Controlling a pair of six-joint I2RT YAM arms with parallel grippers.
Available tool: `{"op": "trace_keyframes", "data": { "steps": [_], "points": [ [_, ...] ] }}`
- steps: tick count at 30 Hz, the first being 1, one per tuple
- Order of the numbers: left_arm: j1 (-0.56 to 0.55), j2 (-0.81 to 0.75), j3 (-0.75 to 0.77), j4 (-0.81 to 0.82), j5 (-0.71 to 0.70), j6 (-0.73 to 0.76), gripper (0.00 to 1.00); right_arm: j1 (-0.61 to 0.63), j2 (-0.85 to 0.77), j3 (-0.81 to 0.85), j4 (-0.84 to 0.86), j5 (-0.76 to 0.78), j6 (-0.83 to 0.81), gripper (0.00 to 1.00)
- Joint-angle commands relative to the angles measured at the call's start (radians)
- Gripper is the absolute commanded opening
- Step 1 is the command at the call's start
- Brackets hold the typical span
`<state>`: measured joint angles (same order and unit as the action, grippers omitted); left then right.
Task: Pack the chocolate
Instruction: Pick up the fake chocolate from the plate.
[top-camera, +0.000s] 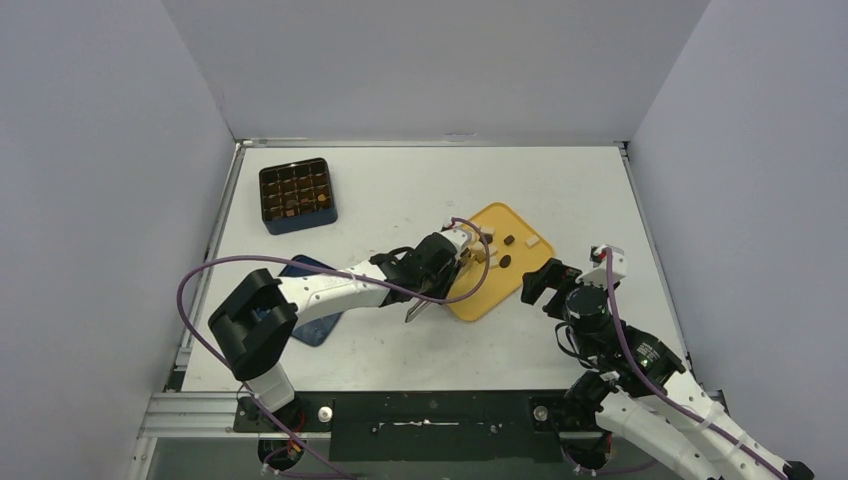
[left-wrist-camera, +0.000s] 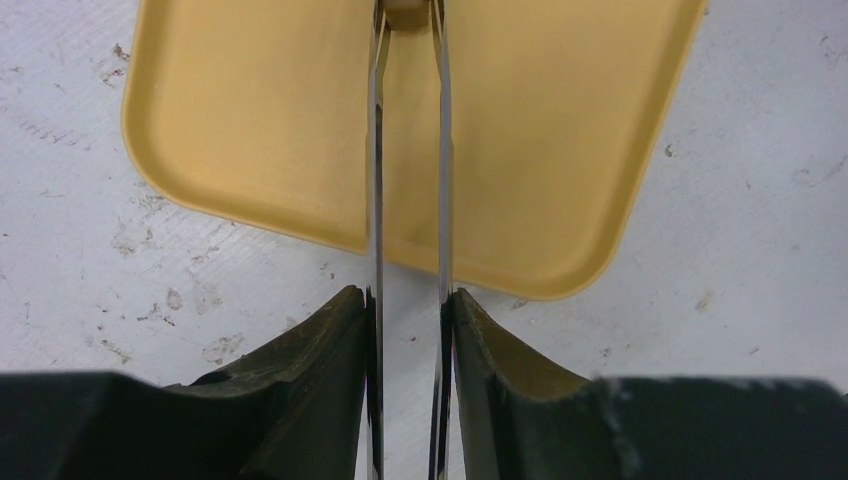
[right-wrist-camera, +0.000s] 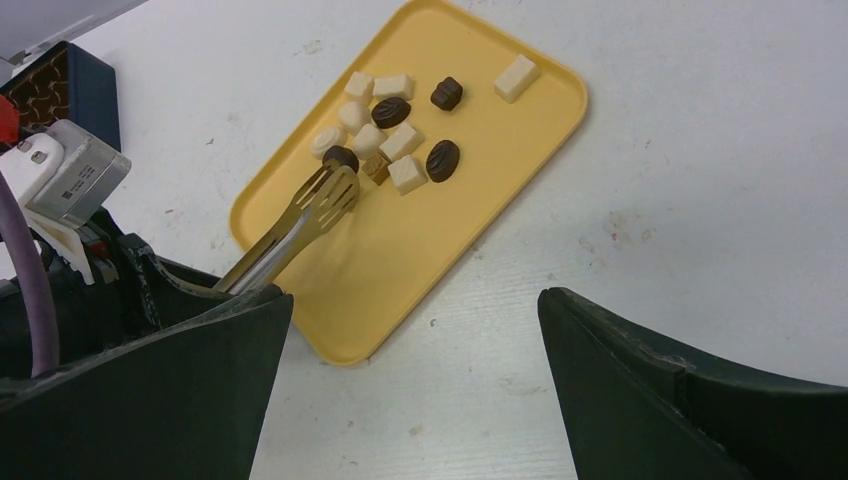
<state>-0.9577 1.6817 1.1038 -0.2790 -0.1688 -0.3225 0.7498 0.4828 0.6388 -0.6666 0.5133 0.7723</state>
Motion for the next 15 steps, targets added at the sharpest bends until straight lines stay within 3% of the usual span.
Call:
{"op": "trace_keyframes", "data": {
  "steps": [1, 15],
  "points": [
    [-0.015, -0.009, 0.015, 0.052, -0.01, -0.011, 0.32, 0.011, -0.016, -0.009, 0.041, 0.011, -0.001, 1.0],
    [-0.02, -0.087, 0.047, -0.024, -0.063, -0.057, 0.25, 0.022, -0.027, -0.021, 0.059, 0.007, -0.013, 1.0]
  ]
}}
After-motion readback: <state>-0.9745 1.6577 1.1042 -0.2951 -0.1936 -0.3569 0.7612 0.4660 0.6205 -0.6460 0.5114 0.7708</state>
